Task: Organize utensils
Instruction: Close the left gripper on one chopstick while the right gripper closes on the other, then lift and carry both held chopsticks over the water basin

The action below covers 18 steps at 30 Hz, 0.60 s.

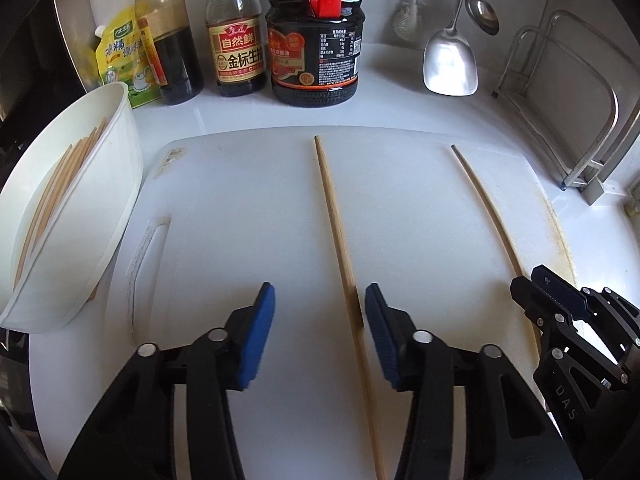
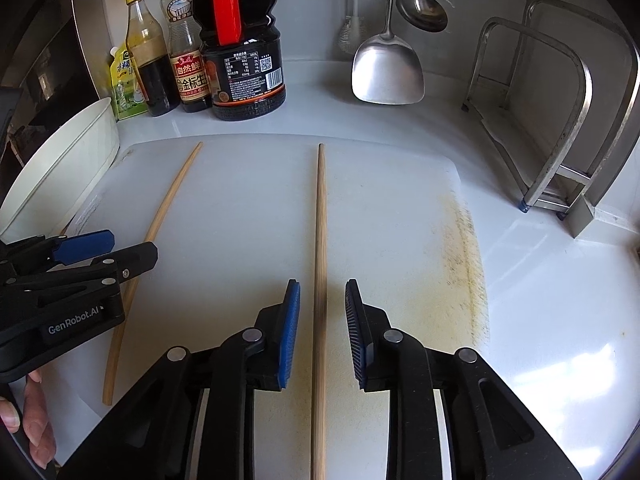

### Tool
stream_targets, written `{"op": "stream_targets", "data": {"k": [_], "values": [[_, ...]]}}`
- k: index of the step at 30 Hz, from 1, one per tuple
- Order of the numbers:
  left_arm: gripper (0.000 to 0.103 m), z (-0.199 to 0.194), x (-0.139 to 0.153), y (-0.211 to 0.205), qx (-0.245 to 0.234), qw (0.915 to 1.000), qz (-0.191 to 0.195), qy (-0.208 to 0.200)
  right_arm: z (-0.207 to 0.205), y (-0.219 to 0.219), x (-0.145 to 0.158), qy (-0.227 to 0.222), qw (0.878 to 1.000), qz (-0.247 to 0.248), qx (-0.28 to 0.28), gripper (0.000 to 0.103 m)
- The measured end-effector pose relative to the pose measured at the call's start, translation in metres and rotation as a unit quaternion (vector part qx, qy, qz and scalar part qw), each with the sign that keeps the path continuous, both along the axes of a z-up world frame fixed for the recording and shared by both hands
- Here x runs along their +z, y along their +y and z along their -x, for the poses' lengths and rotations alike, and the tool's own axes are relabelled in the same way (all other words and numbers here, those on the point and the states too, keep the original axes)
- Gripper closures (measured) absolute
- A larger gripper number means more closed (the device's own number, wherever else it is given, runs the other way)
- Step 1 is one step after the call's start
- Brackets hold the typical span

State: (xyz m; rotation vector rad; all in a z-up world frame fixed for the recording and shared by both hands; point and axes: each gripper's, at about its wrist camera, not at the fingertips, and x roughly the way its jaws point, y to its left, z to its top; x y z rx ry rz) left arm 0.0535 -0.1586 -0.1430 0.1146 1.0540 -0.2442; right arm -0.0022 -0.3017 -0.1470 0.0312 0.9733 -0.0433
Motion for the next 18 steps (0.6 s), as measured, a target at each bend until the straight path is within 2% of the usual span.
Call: {"op": "stream_targets", "data": {"k": [1,2,3,10,14,18], "values": [[0.076,0.000,0.001,0.000,-0.002,1.0000,0.002,0.000,0.000,0.000,0.000,0.000,1.000,-0.001,-0.001,0.090],[0.089,0.000,0.001,0.000,-0.004,1.0000,0.003,0.001,0.000,0.000,0.000,0.000,1.000,-0.001,-0.002,0.097],[0.095,0.000,0.001,-0.001,-0.005,1.0000,0.004,0.003,0.000,0.000,0.000,0.001,1.000,-0.004,-0.004,0.097],[0.095,0.005,0.006,0.012,-0.017,0.9993,0.028,0.021,0.003,0.001,0.009,0.007,1.000,-0.028,-0.006,0.097],[0.096,0.012,0.027,0.033,-0.024,0.9988,0.040,0.016,0.007,0.013,0.026,0.002,0.999,-0.048,-0.004,0.097],[0.095,0.014,0.052,0.070,-0.011,0.9985,0.054,0.004,0.003,0.036,0.051,-0.011,0.998,-0.062,0.004,0.097]]}}
